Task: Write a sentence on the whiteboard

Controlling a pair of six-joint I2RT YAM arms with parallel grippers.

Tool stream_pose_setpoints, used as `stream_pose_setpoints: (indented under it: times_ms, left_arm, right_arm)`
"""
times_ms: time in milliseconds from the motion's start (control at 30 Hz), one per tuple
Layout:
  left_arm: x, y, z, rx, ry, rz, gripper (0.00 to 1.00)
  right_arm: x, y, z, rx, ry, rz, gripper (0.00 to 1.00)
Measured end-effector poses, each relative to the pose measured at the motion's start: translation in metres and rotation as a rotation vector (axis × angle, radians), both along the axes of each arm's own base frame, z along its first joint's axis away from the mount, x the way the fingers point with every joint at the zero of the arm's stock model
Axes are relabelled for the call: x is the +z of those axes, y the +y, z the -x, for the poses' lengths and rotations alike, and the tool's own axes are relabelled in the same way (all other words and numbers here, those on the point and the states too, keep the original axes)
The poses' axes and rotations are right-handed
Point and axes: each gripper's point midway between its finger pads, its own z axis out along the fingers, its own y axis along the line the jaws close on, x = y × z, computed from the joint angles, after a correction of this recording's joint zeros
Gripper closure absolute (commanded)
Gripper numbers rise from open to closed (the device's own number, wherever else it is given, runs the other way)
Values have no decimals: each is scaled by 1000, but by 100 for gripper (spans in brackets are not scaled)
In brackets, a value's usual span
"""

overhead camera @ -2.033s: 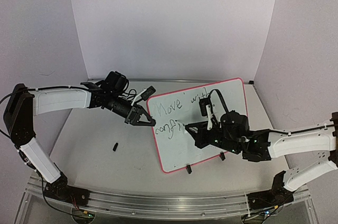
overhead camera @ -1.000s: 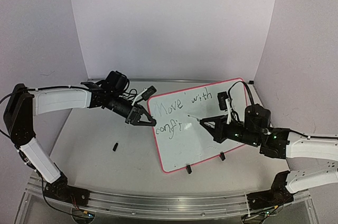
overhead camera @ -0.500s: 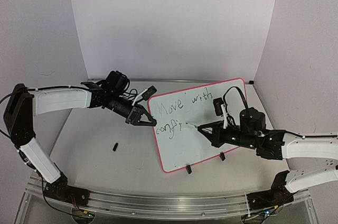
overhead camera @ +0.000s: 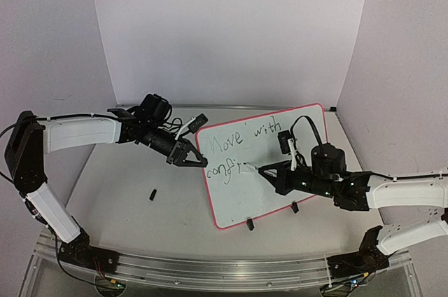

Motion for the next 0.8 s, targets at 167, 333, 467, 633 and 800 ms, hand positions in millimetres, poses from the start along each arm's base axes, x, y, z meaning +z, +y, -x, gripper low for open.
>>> stream_pose_setpoints:
  times_ms: [167,333,467,633,800]
  left_arm:
    - [0,0,0,0,0,0,100]
    - [0,0,0,-1,-1,0,100]
    - [0,0,0,-2,-2,0,100]
    - [0,0,0,-2,-2,1,100]
    - [0,0,1,-3,-3,1,100]
  right_arm:
    - [0,4,1,17,5,-8,100]
    - [-2,3,4,19,25,-17,100]
    - [-11,-1,9,21,55,-15,100]
    - [-15,-5,11,12,72,-9,100]
    - [-10,-12,7,-27,55,-7,100]
